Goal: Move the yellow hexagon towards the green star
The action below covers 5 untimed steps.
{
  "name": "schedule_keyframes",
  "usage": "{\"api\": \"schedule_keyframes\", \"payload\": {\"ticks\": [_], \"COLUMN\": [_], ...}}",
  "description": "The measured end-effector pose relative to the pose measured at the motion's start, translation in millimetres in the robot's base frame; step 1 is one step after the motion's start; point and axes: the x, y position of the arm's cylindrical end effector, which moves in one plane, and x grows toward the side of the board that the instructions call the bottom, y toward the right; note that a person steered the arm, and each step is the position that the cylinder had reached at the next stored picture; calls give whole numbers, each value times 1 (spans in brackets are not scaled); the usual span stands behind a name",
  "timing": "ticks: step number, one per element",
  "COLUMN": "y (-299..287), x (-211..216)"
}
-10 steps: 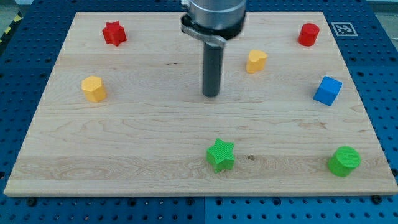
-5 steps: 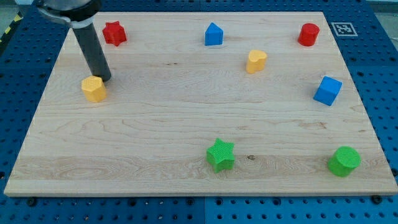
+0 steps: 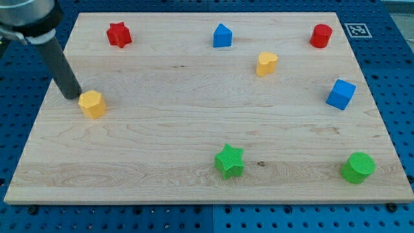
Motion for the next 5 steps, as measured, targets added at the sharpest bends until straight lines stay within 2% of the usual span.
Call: {"api": "schedule_keyframes", "payload": {"ticks": [1,2,3,4,5], "y": [59,68,37,32,56], "x": [62,74,60,34,33]}}
